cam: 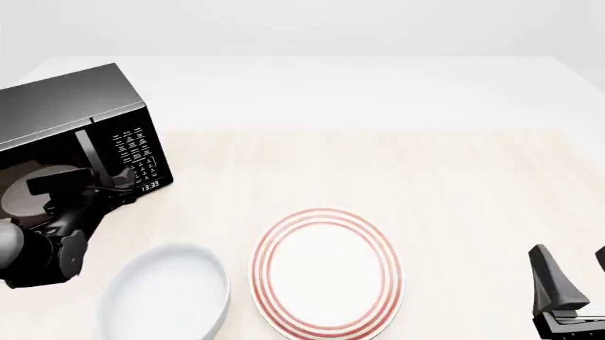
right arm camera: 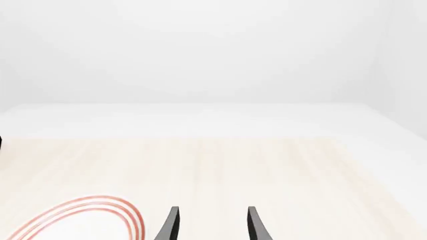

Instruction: Open the microwave.

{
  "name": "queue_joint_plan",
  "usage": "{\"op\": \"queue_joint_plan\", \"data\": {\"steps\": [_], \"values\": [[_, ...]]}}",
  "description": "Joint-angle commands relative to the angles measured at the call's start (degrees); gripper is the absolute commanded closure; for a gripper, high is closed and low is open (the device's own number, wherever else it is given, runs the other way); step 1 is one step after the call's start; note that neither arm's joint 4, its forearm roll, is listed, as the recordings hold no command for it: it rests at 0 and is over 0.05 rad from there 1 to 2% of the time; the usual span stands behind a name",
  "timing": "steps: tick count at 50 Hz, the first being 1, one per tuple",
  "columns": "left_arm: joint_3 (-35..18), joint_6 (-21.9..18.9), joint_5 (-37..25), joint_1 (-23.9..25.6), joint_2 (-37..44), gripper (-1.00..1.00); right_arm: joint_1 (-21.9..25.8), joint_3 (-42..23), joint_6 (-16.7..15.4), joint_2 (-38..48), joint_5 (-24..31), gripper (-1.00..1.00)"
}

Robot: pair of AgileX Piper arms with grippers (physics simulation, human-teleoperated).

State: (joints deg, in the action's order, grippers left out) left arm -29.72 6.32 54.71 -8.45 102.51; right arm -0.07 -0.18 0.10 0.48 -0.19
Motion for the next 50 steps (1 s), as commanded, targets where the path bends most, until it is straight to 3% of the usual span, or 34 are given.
{"op": "queue_joint_plan", "data": {"steps": [1,29,30,50], "values": [[-2.08,0.15,0.04,0.41,3.03,-1.0,0.0,0.0,0.01,-0.01,0.0,-1.0],[-1.87,-0.27,0.68,-0.56,3.74,-1.0,0.0,0.0,0.02,-0.01,0.0,-1.0],[-1.89,-0.32,0.74,-0.72,3.79,1.0,0.0,0.0,0.0,0.0,0.0,-1.0],[-0.26,-0.55,2.0,-1.09,2.46,1.0,0.0,0.0,0.01,-0.01,0.0,-1.0]]}}
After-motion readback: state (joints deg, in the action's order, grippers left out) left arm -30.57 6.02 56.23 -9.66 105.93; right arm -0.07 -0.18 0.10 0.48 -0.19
